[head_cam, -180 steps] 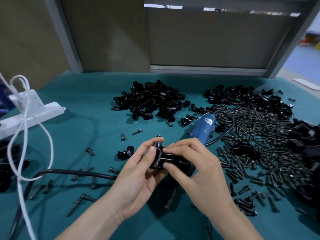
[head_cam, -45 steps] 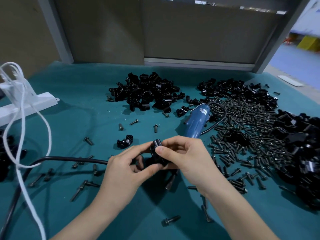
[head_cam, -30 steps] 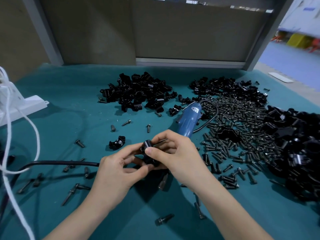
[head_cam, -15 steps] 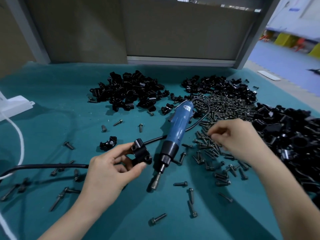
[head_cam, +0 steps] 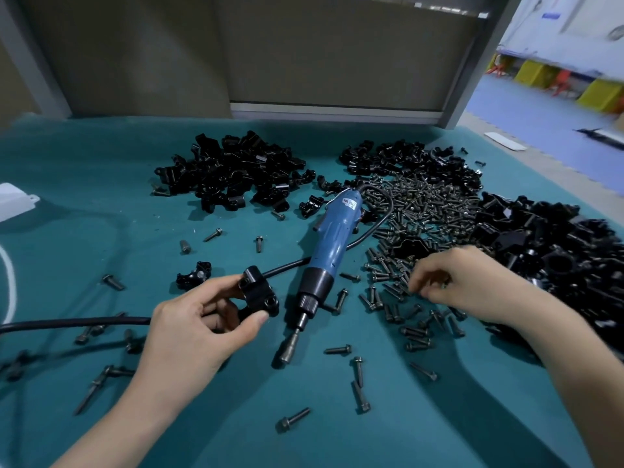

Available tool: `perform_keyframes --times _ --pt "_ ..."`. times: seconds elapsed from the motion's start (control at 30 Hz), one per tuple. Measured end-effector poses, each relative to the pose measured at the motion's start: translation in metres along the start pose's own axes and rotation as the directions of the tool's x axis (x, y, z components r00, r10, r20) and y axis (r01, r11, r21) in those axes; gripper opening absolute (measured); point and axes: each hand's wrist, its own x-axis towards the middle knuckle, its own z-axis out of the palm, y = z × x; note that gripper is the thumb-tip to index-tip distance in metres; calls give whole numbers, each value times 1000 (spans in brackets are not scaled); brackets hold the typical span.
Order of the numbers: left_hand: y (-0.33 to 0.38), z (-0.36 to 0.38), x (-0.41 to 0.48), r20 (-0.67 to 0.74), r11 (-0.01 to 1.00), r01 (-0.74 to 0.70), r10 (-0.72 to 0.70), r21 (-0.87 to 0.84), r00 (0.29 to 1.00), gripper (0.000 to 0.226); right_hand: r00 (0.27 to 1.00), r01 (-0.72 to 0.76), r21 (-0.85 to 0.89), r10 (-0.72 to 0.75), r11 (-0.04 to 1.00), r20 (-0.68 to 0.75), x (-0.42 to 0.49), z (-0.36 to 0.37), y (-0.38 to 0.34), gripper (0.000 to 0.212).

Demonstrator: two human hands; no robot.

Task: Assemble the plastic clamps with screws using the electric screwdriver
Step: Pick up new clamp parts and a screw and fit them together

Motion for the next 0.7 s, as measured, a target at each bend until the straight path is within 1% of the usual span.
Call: perform_keyframes --times 0.1,0.3,0.37,0.47,0.57,0.63,0.7 --pt "1 0 1 -2 1000 1 -1 -5 1000 39 998 19 -16 -18 1000 53 -3 9 0 31" --pt "1 -1 0 12 1000 -9 9 -8 1000 39 997 6 3 -6 1000 74 -3 11 2 22" --pt "1 -1 0 13 1000 -8 8 -18 1000 39 997 -26 39 23 999 79 -5 8 5 18" --pt "1 -1 0 13 1000 -6 6 -20 1000 40 992 -111 117 103 987 72 -11 1 12 24" --pt "1 0 0 18 1000 1 -1 -18 1000 40 981 -158 94 146 983 125 -14 4 10 21" --pt "1 0 1 12 1000 -2 2 -16 1000 40 982 -167 86 158 982 105 -13 8 8 18" --pt "1 -1 1 16 1000 -11 12 -4 1000 40 985 -172 114 168 979 45 -13 8 6 24"
